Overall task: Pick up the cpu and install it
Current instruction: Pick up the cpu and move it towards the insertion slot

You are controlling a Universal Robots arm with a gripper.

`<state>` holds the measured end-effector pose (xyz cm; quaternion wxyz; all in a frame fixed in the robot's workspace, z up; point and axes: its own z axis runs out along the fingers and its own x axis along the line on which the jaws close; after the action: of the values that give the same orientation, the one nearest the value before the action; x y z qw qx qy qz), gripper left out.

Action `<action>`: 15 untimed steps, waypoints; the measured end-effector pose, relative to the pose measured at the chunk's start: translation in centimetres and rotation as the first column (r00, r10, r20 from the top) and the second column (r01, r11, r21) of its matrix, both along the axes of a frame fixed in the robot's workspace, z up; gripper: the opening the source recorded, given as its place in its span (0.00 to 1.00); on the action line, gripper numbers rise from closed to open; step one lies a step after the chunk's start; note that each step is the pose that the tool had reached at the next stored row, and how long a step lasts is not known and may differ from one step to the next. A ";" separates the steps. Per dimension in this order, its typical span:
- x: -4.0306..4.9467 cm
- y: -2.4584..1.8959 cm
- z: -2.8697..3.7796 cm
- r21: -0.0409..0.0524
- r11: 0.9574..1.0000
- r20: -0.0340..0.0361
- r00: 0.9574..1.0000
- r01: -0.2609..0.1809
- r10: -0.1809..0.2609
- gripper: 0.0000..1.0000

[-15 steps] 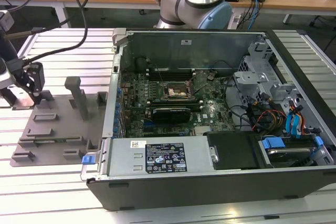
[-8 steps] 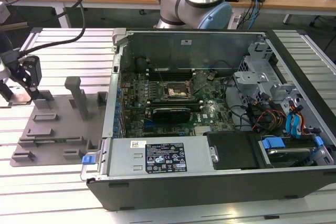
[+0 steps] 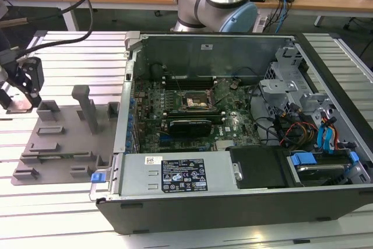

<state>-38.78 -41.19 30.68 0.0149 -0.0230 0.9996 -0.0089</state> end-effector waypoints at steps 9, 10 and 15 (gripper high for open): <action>0.00 0.00 1.54 0.000 1.000 0.000 1.000 0.000 0.000 0.55; 0.00 0.00 1.72 0.000 1.000 0.000 1.000 0.000 0.000 0.55; 0.01 0.01 2.45 0.000 1.000 0.000 1.000 0.000 0.000 0.55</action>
<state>-38.77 -41.18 33.14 0.0149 -0.0230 0.9996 -0.0089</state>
